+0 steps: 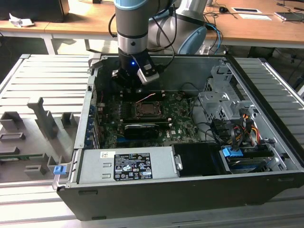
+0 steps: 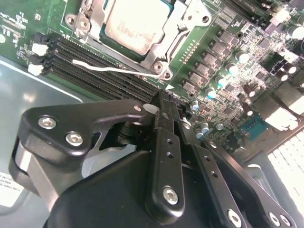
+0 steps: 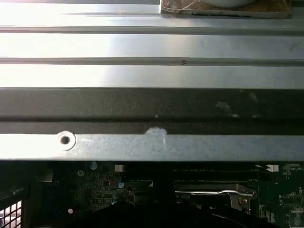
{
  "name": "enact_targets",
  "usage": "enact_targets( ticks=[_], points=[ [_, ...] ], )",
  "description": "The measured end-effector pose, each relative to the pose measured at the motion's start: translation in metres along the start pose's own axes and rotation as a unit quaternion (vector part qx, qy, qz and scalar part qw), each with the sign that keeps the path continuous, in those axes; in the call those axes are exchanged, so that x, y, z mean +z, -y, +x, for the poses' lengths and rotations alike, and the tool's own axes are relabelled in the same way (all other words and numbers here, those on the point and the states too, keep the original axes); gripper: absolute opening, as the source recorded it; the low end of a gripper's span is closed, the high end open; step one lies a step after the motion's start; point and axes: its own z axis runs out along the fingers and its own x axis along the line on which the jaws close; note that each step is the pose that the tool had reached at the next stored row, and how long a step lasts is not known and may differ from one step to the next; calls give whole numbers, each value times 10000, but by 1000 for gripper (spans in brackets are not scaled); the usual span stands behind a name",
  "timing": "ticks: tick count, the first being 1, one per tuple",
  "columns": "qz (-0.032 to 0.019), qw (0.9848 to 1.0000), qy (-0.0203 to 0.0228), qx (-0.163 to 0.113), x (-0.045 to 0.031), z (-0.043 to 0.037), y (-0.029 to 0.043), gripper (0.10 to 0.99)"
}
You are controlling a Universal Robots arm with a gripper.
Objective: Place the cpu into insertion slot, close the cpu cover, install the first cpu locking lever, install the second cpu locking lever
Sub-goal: 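Install the first cpu locking lever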
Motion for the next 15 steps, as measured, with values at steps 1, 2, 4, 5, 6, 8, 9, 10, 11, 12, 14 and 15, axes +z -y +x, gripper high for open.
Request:
enact_targets(
  ticks=[1,2,4,5,6,8,9,10,11,12,14,15],
  points=[
    [0,10000,0,-3,0,-4,-1,106],
    [0,10000,-1,-8,1,-16,-2,106],
    [0,10000,-1,-14,4,-81,-2,106],
    [-3,10000,-2,-16,7,-139,-1,106],
    [-23,10000,-2,-16,8,-189,0,106],
    [-179,9998,-1,-15,10,-216,-1,106],
    [-235,9997,-1,-14,10,-222,-1,106],
    [-245,9997,-1,-14,10,-231,-1,106],
    [-246,9997,-1,-15,12,-242,-2,106],
    [-246,9997,-1,-18,13,-254,-1,106],
    [-246,9996,-15,-124,19,-273,1,106],
    [-246,9996,-19,-152,19,-285,6,106]
  ],
)
